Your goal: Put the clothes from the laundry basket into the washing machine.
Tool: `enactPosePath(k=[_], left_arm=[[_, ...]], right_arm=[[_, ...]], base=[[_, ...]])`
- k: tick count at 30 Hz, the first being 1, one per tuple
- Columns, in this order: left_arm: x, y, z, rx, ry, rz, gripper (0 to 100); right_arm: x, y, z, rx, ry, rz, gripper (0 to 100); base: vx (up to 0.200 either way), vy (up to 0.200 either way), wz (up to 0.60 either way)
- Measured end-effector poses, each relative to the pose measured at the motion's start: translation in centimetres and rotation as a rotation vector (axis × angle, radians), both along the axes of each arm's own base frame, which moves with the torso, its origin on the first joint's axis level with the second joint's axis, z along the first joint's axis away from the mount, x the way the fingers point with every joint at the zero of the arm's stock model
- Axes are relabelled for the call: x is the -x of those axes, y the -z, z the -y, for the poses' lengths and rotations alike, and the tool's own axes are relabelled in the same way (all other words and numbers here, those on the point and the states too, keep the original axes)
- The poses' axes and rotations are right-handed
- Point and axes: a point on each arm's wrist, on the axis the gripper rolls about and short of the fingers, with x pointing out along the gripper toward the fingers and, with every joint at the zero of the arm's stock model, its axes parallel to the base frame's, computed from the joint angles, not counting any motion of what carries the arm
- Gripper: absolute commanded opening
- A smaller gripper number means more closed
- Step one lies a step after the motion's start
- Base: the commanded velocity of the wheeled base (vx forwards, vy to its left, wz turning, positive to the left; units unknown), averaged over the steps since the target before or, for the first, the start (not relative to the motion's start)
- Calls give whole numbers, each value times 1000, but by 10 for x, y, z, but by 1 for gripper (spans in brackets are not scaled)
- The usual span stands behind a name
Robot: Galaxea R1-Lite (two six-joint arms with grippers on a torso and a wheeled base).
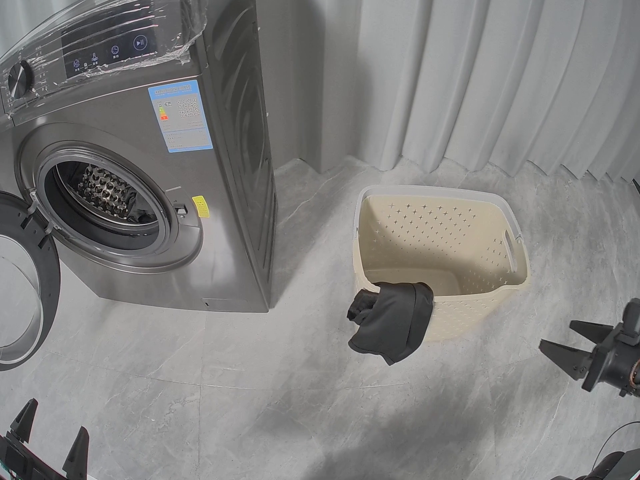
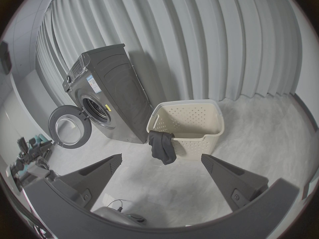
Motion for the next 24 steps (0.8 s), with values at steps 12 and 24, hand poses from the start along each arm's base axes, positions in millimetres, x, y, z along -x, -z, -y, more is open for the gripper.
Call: enactPosePath(k=[12,24], left_arm=[[0,0,0,0,0,-1,100],[0,0,0,0,0,-1,100]], right_arm=[[-81,19,-38,-4,-14,-76,100],[-116,53,-78,29,-44,-86,100]], base=[[0,-33,0],[0,-67,0]])
